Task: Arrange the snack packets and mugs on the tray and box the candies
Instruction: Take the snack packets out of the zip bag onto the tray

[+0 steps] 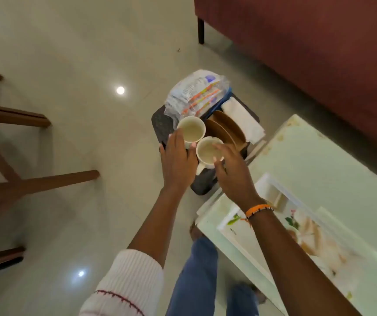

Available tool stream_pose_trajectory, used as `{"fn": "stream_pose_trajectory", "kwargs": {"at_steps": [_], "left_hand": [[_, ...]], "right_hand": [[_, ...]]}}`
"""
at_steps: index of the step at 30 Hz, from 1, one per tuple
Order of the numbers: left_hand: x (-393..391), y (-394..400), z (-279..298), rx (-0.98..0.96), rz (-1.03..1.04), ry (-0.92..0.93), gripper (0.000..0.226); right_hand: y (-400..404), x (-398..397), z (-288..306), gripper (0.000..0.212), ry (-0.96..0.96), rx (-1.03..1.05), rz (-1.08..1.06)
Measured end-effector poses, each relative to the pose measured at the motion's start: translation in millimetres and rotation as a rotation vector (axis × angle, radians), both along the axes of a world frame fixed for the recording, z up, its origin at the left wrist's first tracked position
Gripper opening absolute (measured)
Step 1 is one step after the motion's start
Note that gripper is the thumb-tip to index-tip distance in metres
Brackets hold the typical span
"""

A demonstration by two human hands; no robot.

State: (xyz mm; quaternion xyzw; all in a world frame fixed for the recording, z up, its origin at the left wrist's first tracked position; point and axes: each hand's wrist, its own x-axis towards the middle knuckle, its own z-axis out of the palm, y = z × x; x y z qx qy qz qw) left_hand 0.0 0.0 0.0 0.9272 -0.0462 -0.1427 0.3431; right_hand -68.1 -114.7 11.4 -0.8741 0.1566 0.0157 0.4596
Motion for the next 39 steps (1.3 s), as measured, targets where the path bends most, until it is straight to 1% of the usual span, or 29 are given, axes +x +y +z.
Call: {"fn": "stream_pose_trajectory", "kwargs": {"at_steps": [3, 5, 8, 11, 13, 15, 17, 19, 23, 24, 26, 28, 30, 32, 34, 35, 36, 38, 39], "left_hand": [[64, -1, -20, -0.153, 0.254, 0.141, 0.043], [113, 1, -33, -0.24, 0.378, 0.266, 0.037], [170, 2, -53, -0.255, 0.39, 0.443, 0.043], [201, -1, -68, -0.362, 0.373, 0.638, 0.044], [208, -3, -77, -0.362, 0.354, 0.682, 0.048], [213, -3, -86, -0.381, 0.362, 0.692, 0.05], [217, -3, -87, -0.467, 0.409, 0.71, 0.047], [219, -3, -85, -0.595, 0.448, 0.713, 0.041], [217, -11, -73, -0.857, 0.463, 0.621, 0.011], [217, -13, -68, -0.895, 0.447, 0.596, 0.009], [218, -13, -57, -0.931, 0.405, 0.549, 0.01], [216, -14, -43, -0.925, 0.359, 0.511, 0.013], [210, -18, -26, -0.911, 0.301, 0.443, 0.007], [199, -24, -8, -0.827, 0.239, 0.275, 0.014], [180, -29, 11, -0.688, 0.118, 0.056, 0.01], [165, -30, 21, -0.618, 0.034, -0.058, 0.016], [148, -32, 28, -0.574, -0.069, -0.155, 0.023], [105, -33, 38, -0.482, -0.278, -0.308, 0.024], [79, -34, 41, -0.433, -0.381, -0.34, 0.021]], "right_hand": [[-5, 62, -16, 0.035, -0.046, -0.143, 0.0], [-10, 107, -22, 0.036, -0.051, -0.17, 0.015], [-16, 154, -38, 0.043, 0.003, -0.179, 0.039], [-22, 185, -58, 0.049, 0.16, -0.231, 0.041], [-23, 194, -70, 0.052, 0.228, -0.194, 0.054], [-23, 197, -77, 0.053, 0.228, -0.122, 0.042], [-22, 199, -80, 0.055, 0.203, -0.019, -0.033], [-21, 201, -79, 0.057, 0.174, 0.088, -0.122], [-23, 208, -71, 0.058, 0.143, 0.262, -0.187], [-25, 209, -69, 0.059, 0.141, 0.283, -0.18], [-28, 209, -63, 0.06, 0.131, 0.303, -0.146], [-31, 209, -57, 0.059, 0.122, 0.33, -0.122], [-33, 206, -48, 0.056, 0.106, 0.344, -0.126], [-35, 199, -37, 0.048, 0.08, 0.279, -0.174], [-37, 184, -22, 0.044, 0.04, 0.218, -0.303], [-39, 172, -13, 0.047, 0.016, 0.274, -0.377], [-43, 157, -4, 0.051, -0.008, 0.403, -0.439], [-53, 121, 12, 0.059, -0.033, 0.736, -0.526], [-58, 98, 20, 0.059, -0.013, 0.886, -0.57]]}}
